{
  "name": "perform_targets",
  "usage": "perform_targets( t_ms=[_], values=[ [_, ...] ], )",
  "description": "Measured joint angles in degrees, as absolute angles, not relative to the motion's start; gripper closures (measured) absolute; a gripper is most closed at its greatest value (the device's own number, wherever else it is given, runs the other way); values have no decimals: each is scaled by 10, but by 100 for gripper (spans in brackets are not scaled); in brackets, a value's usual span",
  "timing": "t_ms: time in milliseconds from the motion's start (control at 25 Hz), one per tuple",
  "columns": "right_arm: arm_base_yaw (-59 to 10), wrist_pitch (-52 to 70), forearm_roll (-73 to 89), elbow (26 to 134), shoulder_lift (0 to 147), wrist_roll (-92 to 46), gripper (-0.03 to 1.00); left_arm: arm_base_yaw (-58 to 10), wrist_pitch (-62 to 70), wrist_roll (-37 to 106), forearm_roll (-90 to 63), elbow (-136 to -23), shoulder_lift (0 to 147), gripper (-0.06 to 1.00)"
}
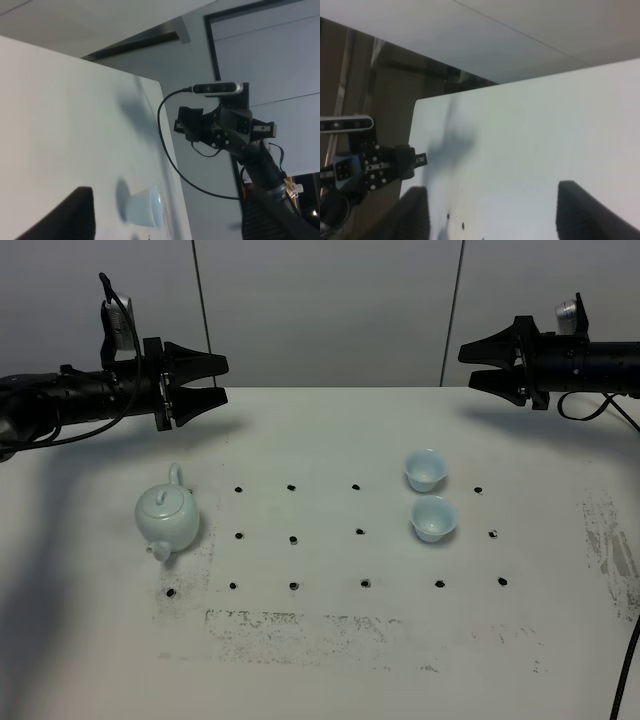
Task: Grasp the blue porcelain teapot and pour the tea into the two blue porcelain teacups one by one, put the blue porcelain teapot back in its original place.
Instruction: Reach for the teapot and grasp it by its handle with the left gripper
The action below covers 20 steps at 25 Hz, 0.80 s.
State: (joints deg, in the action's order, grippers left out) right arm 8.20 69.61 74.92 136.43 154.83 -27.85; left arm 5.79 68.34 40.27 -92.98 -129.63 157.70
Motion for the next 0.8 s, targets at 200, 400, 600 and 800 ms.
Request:
perform_targets(
  t_ms=[200, 400, 600, 800],
  values=[
    [82, 696, 749, 1365, 1548, -278, 44, 58, 683, 402, -930, -1296, 1577, 36],
    [82, 696, 749, 1365, 1548, -323, 44, 58, 684, 433, -903, -1311, 1576, 36],
    [82, 659, 679, 1371, 1547, -417, 44, 57, 670, 437, -766, -1399, 1562, 36],
    [82, 618, 426, 1419, 1546, -345, 46, 55, 605, 343, -494, -1454, 1544, 36]
  ],
)
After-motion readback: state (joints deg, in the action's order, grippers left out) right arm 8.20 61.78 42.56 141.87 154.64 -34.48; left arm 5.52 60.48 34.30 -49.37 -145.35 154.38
